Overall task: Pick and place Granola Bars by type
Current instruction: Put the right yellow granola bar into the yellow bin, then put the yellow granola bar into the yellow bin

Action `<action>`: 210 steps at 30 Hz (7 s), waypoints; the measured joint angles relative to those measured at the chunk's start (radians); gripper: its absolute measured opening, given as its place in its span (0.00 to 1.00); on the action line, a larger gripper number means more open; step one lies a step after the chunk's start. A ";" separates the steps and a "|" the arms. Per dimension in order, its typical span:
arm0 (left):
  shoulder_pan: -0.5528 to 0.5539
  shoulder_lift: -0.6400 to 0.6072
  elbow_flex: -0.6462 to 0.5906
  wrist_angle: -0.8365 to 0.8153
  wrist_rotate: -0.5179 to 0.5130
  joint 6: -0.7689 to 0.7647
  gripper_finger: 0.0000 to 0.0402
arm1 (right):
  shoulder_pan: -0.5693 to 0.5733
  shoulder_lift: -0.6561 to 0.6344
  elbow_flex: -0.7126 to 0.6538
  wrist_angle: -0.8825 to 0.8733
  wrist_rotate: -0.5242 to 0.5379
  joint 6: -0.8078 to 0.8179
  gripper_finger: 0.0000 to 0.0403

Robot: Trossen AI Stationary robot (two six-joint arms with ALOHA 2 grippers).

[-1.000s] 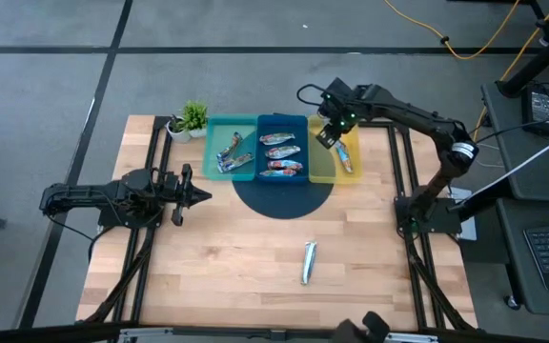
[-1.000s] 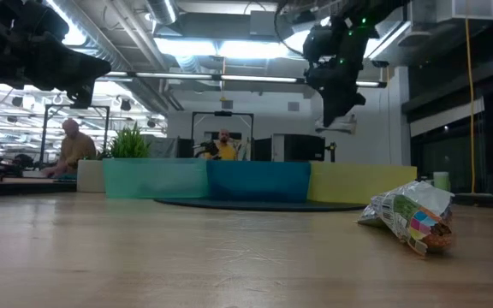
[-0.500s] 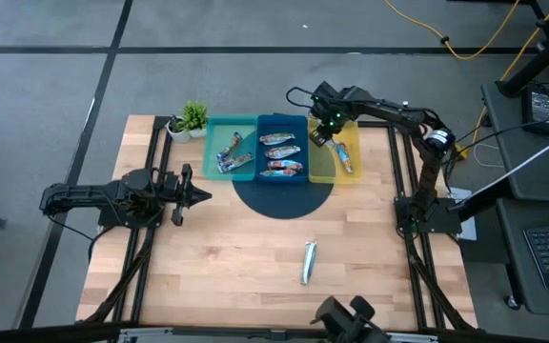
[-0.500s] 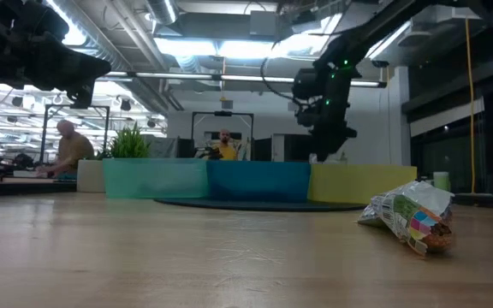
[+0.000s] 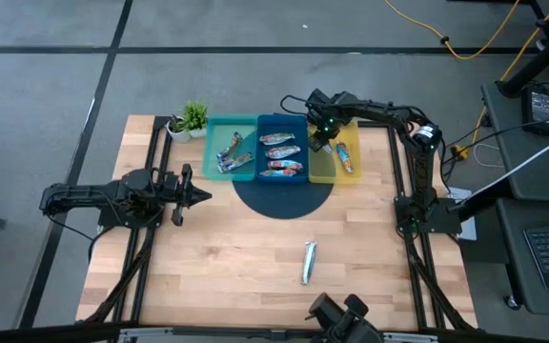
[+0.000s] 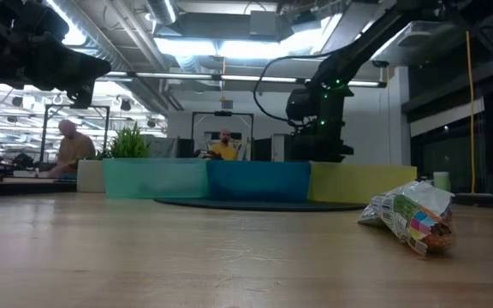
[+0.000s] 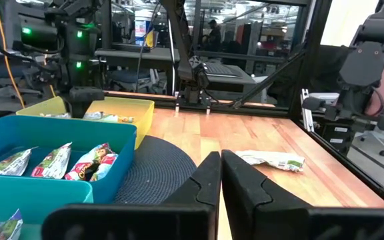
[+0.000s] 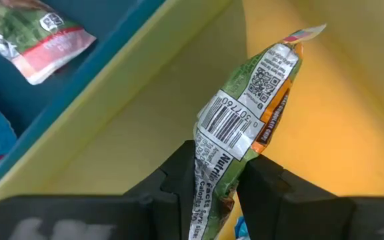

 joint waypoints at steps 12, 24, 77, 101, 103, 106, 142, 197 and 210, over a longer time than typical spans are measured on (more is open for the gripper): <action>0.000 0.000 0.000 0.000 0.000 0.000 0.02 | -0.001 0.001 0.000 0.007 0.002 -0.006 0.29; 0.000 0.000 0.000 0.000 0.000 0.000 0.02 | 0.005 -0.039 0.001 -0.016 0.002 0.025 0.55; 0.000 0.000 0.000 0.000 0.000 0.000 0.02 | 1.050 -0.291 0.003 -0.109 0.078 1.291 0.56; 0.000 0.000 0.000 0.000 0.000 0.000 0.01 | 1.070 0.005 0.002 -0.084 0.018 1.552 0.72; 0.000 0.000 0.000 0.000 0.000 0.000 0.01 | 1.070 0.023 0.002 -0.084 0.014 1.552 0.72; 0.000 0.000 0.000 0.000 0.000 0.000 0.02 | 1.070 0.052 0.002 -0.083 -0.029 1.552 0.72; 0.000 0.000 0.000 0.000 0.000 0.000 0.01 | 1.052 -0.267 0.125 -0.342 0.038 1.405 0.10; 0.000 0.000 0.000 0.000 0.000 0.000 0.01 | -0.016 -0.081 0.231 -0.382 0.000 -0.081 0.05; 0.000 0.000 0.000 0.000 0.000 0.000 0.01 | -0.041 -0.041 0.020 -0.130 -0.024 -0.098 0.06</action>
